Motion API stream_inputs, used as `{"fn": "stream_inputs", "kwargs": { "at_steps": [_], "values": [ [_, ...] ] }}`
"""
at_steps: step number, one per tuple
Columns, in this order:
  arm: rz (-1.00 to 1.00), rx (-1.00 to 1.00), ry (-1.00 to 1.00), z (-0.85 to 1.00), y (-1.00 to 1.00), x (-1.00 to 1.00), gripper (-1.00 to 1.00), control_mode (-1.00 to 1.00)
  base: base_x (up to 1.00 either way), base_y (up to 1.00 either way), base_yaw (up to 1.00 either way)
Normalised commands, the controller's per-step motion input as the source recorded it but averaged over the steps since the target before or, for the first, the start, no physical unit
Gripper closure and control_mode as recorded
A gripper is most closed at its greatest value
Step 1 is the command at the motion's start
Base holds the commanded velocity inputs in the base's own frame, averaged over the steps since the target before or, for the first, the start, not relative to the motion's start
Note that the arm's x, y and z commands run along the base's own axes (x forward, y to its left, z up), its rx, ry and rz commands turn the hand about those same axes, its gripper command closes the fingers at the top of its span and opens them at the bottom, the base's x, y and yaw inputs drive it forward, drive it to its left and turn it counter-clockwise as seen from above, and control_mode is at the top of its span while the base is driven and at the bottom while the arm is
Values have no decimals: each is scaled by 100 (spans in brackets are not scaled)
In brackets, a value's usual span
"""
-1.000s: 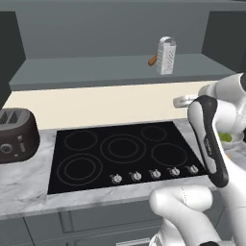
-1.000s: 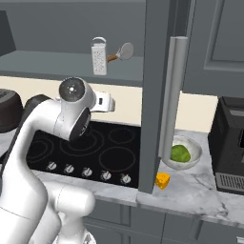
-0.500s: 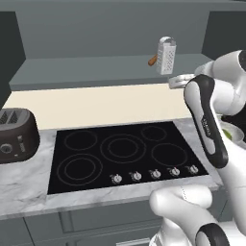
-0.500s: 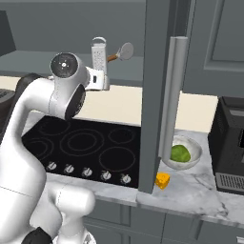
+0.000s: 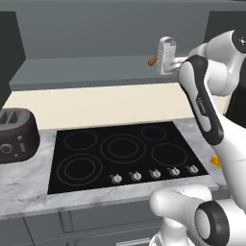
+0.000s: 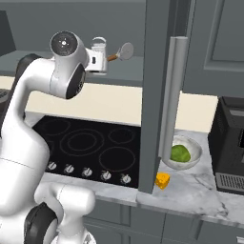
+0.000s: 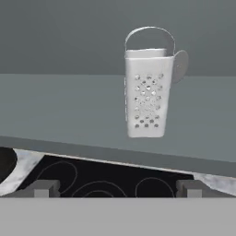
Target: Pick the cheese from the fridge and the cheese grater from the cabinet and place them next to the salad bowl.
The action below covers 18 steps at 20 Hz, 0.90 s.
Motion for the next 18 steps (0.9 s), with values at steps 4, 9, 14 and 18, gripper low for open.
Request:
{"fn": "stream_inputs", "kwargs": {
  "at_steps": [4, 9, 14, 18],
  "values": [
    [0, 0, 0, 27, -1, 22, -100, -100, 0, 0, 0],
    [0, 0, 1, 18, -1, 12, -100, -100, 0, 0, 0],
    [0, -1, 0, 1, -5, 12, -100, -100, 0, 0, 0],
    [0, -6, 0, -14, -8, 8, -100, -100, 0, 0, 0]
  ]
}}
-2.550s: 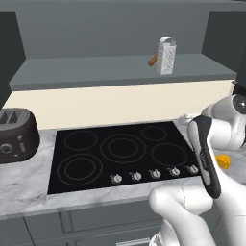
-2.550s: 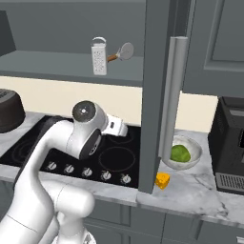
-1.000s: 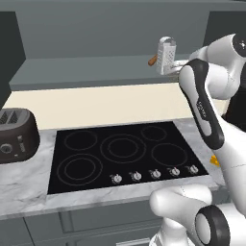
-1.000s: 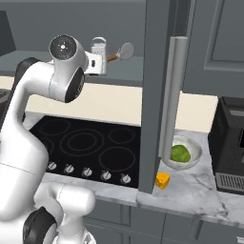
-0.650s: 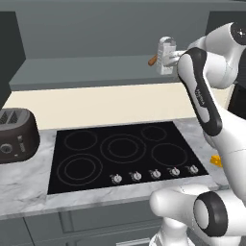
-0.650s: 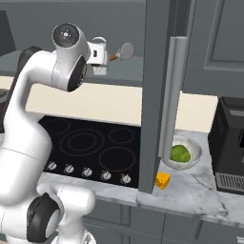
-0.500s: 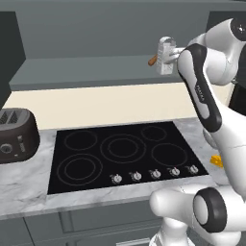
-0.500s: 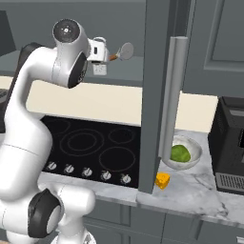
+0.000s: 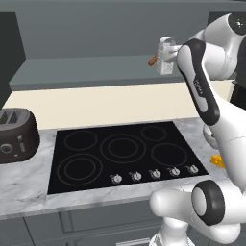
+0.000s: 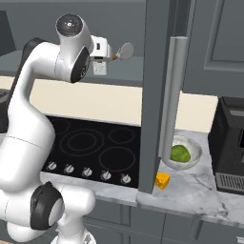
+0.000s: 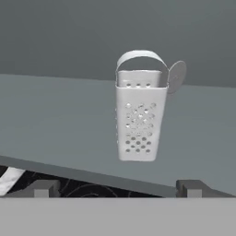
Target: Pick the cheese from the fridge and the cheese grater from the cabinet and place them next to the salad bowl.
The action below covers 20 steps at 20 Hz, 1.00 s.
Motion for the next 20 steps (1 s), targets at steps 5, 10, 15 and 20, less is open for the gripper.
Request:
{"fn": "stream_inputs", "kwargs": {
  "at_steps": [5, 10, 15, 20],
  "values": [
    [0, -4, -2, -18, -2, 15, -100, -100, 0, 0, 0],
    [0, 0, -4, -6, 0, 27, -100, -100, 0, 0, 0],
    [0, 0, 0, 2, 0, 17, -100, -100, 0, 0, 0],
    [0, 0, 3, 5, -1, 12, -100, -100, 0, 0, 0]
  ]
}}
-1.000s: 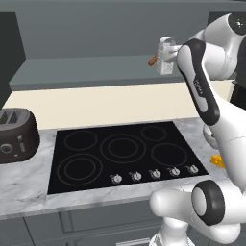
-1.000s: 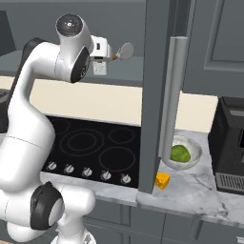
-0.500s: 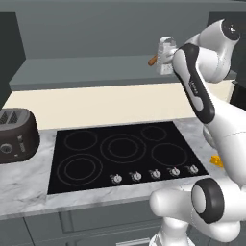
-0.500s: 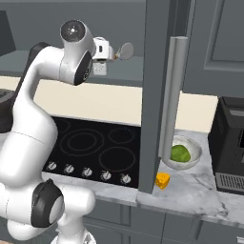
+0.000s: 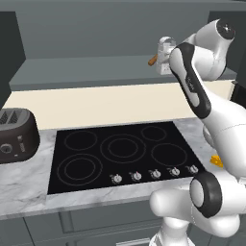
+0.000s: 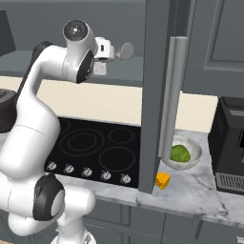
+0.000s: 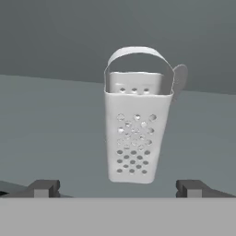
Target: Pick the cheese from the fridge and the cheese grater from the cabinet and place them next to the salad bowl.
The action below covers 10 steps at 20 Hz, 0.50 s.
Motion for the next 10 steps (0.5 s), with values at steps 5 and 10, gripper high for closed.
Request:
{"fn": "stream_inputs", "kwargs": {
  "at_steps": [5, 10],
  "values": [
    [0, 0, 0, 1, -2, 15, -100, -100, 0, 0, 0],
    [0, 0, 0, 0, 0, 19, -100, -100, 0, 0, 0]
  ]
}}
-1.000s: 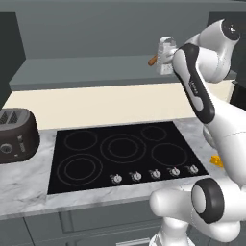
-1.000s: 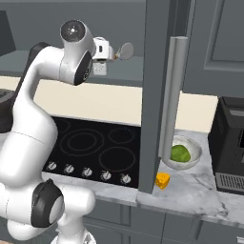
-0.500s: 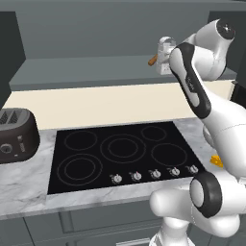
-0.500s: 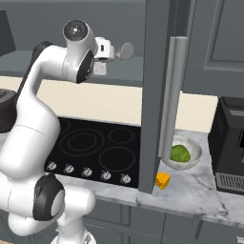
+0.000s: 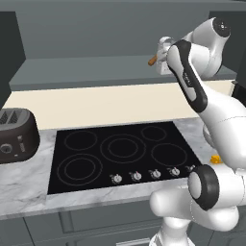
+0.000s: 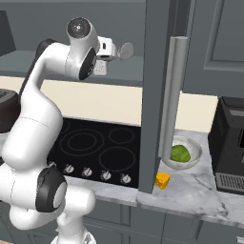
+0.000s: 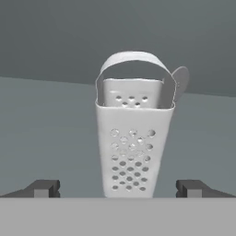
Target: Pick the cheese from the fridge and the cheese grater from the cabinet and place them next to the salad bowl.
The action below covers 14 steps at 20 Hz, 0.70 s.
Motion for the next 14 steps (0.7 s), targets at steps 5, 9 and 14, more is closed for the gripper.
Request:
{"fn": "stream_inputs", "kwargs": {
  "at_steps": [5, 9, 14],
  "values": [
    [0, 0, 0, 0, 0, 19, -100, -100, 0, 0, 0],
    [0, 0, 0, 0, 0, 14, -100, -100, 0, 0, 0],
    [0, 0, 0, -3, 0, 15, -100, -100, 0, 0, 0]
  ]
}}
